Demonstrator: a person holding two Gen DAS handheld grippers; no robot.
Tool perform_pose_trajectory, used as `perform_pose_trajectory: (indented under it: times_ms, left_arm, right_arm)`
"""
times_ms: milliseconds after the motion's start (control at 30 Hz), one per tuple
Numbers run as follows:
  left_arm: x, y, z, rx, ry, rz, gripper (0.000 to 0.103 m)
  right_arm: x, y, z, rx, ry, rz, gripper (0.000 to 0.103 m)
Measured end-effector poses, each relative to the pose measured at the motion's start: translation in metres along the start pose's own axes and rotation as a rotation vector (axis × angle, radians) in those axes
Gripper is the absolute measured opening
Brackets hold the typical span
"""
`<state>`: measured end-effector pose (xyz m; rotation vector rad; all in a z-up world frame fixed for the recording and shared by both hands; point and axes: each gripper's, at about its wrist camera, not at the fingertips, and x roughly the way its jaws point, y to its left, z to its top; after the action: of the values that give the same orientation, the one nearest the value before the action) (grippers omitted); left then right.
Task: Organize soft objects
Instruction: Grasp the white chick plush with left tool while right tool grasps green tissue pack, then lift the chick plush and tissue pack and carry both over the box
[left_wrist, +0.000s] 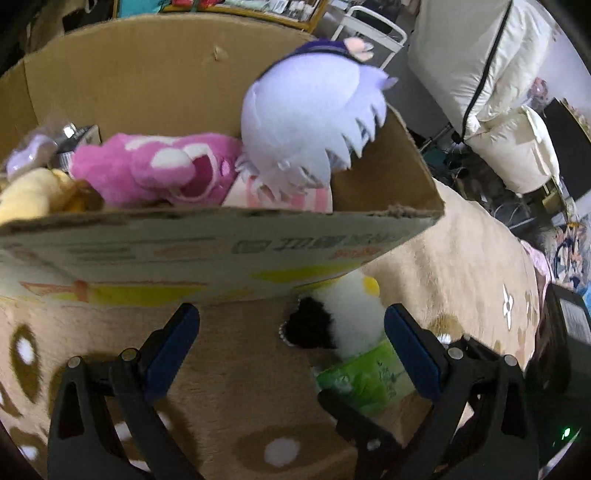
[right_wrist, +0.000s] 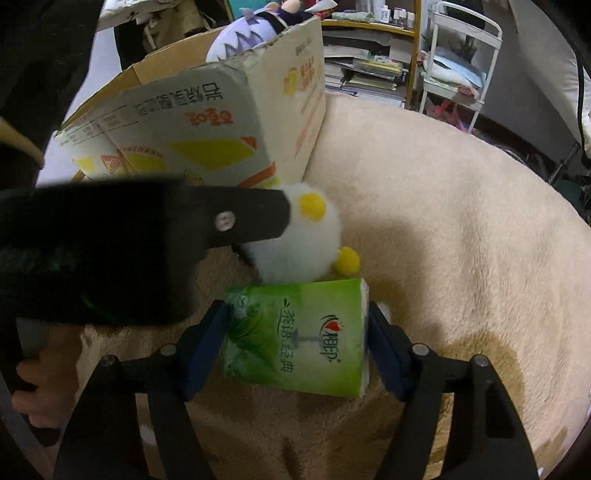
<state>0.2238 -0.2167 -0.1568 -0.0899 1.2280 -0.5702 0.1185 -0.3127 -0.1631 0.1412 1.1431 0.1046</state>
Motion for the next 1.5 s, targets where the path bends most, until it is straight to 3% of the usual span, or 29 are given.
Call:
perform_pose_trajectory:
  times_ms: [167,267,400,533,667,833,1033,1500]
  left_arm:
    - [0.015,-0.006,-0.001,-0.024,0.038,-0.006,0.098]
    - [0.021,-0.013,-0.004,0.001,0.035,0.032,0.096]
    - [0.024,-0.02,-0.004,0.006,0.034,0.071,0.083]
    - [0.026,-0.02,-0.003,0.019,0.041,0.094,0.076]
    - [0.023,-0.014,-0.006,-0.013,0.057,0.01,0.046]
    - [0.027,-0.025,-0.013,0.04,0.069,0.02,0.041]
    - [0.022,-0.02,-0.015,0.026,0.06,0.002,0.034]
    - [0.002,-0.013,-0.036,0.066,0.011,0.109,0.032]
  right_arm:
    - [-0.001,-0.012,0.003,0.028,0.002,-0.003,0.075]
    - [-0.003,-0.012,0.004,0.013,0.001,-0.032,0.073]
    - [-0.006,-0.012,0.004,0.005,0.001,-0.049,0.073]
    - [-0.005,-0.017,0.005,0.027,0.005,-0.044,0.073]
    - [-0.002,-0.023,0.01,0.034,0.007,-0.048,0.073]
    - [-0.004,-0.023,0.009,0.036,0.01,-0.062,0.073]
    - [-0.003,-0.022,0.008,0.047,0.013,-0.065,0.073]
    - [-0.017,-0.024,-0.001,0.063,-0.006,-0.072,0.072]
